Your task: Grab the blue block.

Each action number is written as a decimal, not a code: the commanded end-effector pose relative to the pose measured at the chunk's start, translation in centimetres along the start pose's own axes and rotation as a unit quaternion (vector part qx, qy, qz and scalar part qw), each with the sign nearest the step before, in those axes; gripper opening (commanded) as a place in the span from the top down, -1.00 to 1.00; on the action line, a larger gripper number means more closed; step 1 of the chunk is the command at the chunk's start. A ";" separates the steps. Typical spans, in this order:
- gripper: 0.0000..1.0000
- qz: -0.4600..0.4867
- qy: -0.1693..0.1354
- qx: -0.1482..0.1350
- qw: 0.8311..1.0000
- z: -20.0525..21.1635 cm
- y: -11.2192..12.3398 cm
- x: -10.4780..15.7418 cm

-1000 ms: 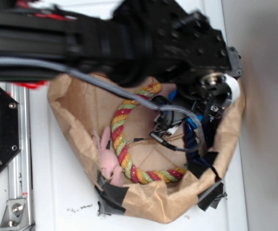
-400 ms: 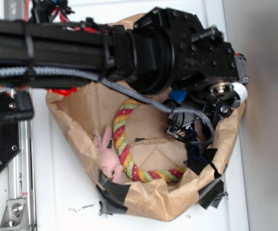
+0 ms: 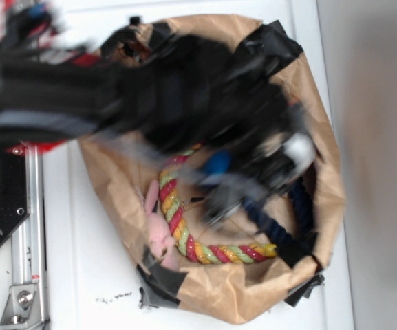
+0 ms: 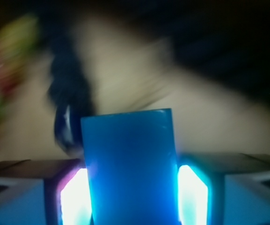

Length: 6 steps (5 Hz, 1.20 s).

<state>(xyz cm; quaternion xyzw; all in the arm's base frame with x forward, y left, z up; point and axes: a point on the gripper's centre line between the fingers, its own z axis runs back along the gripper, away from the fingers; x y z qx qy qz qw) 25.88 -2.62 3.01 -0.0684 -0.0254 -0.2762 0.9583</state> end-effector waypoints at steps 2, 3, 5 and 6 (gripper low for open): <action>1.00 0.200 -0.008 0.054 0.978 8.7 0.5 0.0; 1.00 0.266 -0.011 0.065 0.962 11.3 2.1 0.3; 1.00 0.302 -0.040 0.071 0.950 13.7 3.3 -0.4; 1.00 0.302 -0.029 0.073 0.950 13.2 3.1 -0.4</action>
